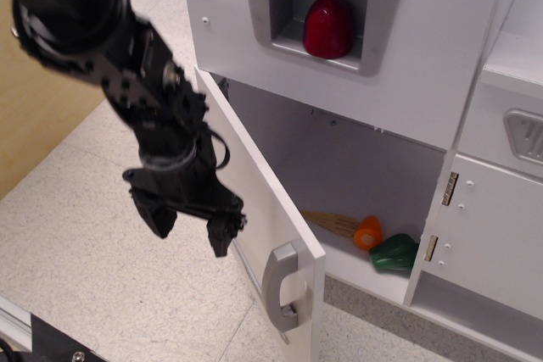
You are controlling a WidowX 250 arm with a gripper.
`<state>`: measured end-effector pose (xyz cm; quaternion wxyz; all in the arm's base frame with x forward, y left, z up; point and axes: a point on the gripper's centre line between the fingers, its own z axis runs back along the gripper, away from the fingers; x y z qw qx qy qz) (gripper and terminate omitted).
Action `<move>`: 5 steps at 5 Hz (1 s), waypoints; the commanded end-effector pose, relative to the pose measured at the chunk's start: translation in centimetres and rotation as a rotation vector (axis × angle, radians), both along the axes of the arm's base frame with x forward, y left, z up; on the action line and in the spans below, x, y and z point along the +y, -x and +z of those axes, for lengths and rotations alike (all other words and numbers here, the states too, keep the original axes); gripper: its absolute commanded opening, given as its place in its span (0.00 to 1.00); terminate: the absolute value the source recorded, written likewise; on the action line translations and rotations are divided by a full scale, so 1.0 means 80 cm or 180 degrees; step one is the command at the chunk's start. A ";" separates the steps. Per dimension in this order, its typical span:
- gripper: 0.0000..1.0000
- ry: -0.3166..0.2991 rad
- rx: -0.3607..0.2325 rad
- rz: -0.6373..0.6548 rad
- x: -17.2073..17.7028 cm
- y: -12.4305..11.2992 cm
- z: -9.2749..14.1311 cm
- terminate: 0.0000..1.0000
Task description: Close low fridge
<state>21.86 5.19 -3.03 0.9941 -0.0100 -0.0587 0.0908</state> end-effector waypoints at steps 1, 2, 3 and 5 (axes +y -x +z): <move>1.00 0.0064 -0.0119 0.0276 -0.018 -0.038 -0.018 0.00; 1.00 0.0047 -0.0119 0.0374 -0.031 -0.061 -0.022 0.00; 1.00 0.0035 -0.0152 0.0439 -0.039 -0.078 -0.025 0.00; 1.00 0.0072 -0.0230 0.0708 -0.048 -0.128 -0.032 0.00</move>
